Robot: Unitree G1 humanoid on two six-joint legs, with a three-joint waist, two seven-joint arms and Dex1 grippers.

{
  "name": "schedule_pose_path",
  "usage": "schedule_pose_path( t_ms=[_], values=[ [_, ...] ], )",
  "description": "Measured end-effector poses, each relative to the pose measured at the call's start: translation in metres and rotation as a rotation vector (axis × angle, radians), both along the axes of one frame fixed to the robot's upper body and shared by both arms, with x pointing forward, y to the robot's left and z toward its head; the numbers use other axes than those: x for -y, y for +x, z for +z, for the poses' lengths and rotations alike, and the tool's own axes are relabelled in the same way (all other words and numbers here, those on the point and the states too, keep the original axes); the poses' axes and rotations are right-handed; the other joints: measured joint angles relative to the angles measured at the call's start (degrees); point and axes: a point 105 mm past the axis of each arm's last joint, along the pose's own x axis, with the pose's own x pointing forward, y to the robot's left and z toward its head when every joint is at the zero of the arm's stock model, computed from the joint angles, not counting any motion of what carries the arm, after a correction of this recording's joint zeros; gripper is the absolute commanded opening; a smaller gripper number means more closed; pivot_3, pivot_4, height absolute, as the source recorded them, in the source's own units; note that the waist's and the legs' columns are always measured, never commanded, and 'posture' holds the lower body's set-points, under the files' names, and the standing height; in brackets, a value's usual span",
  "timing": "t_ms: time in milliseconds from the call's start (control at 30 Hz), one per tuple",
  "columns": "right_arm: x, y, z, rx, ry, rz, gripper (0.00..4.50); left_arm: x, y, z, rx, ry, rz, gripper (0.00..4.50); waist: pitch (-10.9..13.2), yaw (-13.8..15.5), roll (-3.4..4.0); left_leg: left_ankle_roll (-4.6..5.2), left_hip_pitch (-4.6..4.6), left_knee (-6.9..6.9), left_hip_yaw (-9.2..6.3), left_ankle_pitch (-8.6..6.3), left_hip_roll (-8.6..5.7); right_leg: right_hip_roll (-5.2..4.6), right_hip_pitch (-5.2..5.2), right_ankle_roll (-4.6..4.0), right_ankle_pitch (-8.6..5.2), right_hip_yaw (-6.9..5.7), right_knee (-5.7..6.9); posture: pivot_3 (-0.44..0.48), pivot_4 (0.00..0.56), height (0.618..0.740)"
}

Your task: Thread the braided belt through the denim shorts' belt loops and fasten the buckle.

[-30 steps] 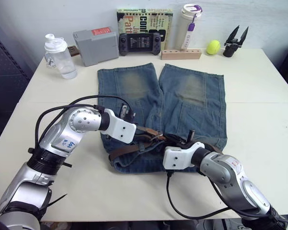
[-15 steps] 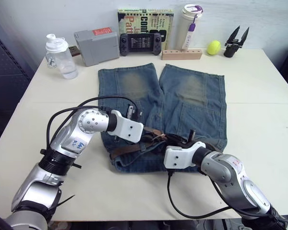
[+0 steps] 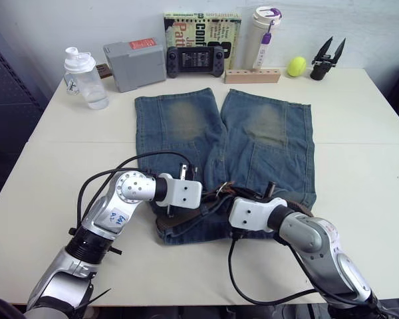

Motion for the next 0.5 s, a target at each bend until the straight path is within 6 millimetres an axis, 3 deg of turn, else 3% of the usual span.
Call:
schedule_pose_path(
  t_ms=[267, 500],
  values=[
    [-0.004, -0.011, -0.014, -0.066, -0.066, 0.078, 0.32, 0.027, 0.0, 0.008, 0.017, -0.034, -0.071, 0.0, 0.0, -0.17, 0.0, 0.0, 0.01, -0.02, 0.01, 0.0, 0.0, 0.01, -0.01, 0.0, 0.0, -0.01, 0.0, 0.0, 0.15, 0.731],
    [0.0, -0.011, -0.017, -0.124, -0.02, 0.038, 0.32, 0.032, 0.0, 0.003, -0.01, -0.036, -0.08, 0.0, 0.0, -0.06, 0.0, 0.01, 0.01, 0.0, 0.01, 0.0, 0.0, 0.0, 0.0, 0.0, 0.0, -0.01, 0.01, 0.0, 0.15, 0.731]
  ],
)
